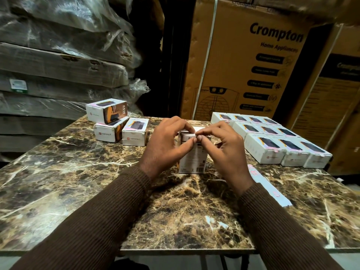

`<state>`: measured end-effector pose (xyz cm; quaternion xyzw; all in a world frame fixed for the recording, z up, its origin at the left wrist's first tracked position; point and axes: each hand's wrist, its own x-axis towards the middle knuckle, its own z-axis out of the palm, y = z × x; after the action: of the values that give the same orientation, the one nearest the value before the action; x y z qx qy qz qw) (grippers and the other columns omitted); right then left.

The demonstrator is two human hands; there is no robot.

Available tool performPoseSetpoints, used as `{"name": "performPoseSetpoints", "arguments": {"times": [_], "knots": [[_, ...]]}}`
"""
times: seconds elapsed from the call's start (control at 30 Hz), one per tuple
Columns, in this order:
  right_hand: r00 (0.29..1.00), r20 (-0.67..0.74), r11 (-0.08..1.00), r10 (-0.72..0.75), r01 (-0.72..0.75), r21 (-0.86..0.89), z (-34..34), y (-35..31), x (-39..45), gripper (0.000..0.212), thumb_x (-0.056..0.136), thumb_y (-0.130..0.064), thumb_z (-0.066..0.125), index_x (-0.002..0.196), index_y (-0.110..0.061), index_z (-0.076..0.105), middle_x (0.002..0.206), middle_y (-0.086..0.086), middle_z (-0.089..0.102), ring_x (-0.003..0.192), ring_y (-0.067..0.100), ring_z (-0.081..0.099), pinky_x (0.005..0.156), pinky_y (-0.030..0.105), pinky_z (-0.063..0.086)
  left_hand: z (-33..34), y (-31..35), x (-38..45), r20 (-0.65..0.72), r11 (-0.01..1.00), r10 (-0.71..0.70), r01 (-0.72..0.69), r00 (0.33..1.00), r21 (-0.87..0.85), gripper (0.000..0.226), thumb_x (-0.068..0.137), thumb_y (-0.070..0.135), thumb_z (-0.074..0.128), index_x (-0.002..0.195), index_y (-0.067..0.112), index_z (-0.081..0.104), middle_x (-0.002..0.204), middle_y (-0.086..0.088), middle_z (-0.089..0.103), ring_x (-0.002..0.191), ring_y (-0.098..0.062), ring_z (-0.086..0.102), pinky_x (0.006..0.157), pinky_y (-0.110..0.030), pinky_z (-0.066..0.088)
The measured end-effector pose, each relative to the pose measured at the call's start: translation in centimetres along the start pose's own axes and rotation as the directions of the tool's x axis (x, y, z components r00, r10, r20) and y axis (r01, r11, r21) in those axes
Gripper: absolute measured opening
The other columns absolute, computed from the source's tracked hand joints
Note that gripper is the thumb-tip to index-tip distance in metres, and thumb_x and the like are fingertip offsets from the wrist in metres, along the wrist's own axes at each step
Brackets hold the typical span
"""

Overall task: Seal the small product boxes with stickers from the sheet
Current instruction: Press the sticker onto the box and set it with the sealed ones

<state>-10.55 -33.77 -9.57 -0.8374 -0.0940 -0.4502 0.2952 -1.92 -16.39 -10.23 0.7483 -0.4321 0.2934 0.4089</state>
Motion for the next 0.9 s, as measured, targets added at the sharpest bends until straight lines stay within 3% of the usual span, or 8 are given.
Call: {"name": "performPoseSetpoints", "arguments": {"times": [0.4, 0.67, 0.9], "knots": [[0.999, 0.022, 0.999, -0.033, 0.034, -0.025, -0.15, 0.11, -0.01, 0.008, 0.095, -0.019, 0.073, 0.102, -0.019, 0.078, 0.099, -0.008, 0.063, 0.096, 0.01, 0.064, 0.067, 0.037, 0.056, -0.1, -0.02, 0.02, 0.001, 1.0, 0.005, -0.005, 1.0, 0.001, 0.015, 0.094, 0.031, 0.075, 0.105, 0.022, 0.07, 0.106, 0.011, 0.065, 0.104, -0.011, 0.058, 0.087, -0.033, 0.05], [1.0, 0.009, 1.0, -0.007, 0.007, 0.005, -0.19, 0.35, -0.14, 0.009, 0.095, -0.018, 0.075, 0.104, -0.018, 0.076, 0.102, -0.009, 0.068, 0.101, 0.008, 0.065, 0.074, 0.037, 0.058, -0.07, -0.08, 0.06, -0.007, 1.0, 0.013, -0.013, 1.0, -0.015, 0.015, 0.094, 0.033, 0.075, 0.104, 0.022, 0.07, 0.104, 0.011, 0.065, 0.103, -0.013, 0.059, 0.085, -0.039, 0.051], [0.998, 0.052, 0.997, 0.026, -0.029, 0.072, -0.13, 0.54, 0.12, 0.01, 0.094, -0.02, 0.076, 0.103, -0.023, 0.08, 0.102, -0.009, 0.066, 0.102, 0.011, 0.065, 0.074, 0.026, 0.053, -0.04, -0.15, 0.02, -0.007, 1.0, 0.015, -0.015, 1.0, -0.01, 0.014, 0.093, 0.03, 0.075, 0.104, 0.022, 0.071, 0.104, 0.011, 0.065, 0.103, -0.013, 0.058, 0.086, -0.039, 0.051]]}}
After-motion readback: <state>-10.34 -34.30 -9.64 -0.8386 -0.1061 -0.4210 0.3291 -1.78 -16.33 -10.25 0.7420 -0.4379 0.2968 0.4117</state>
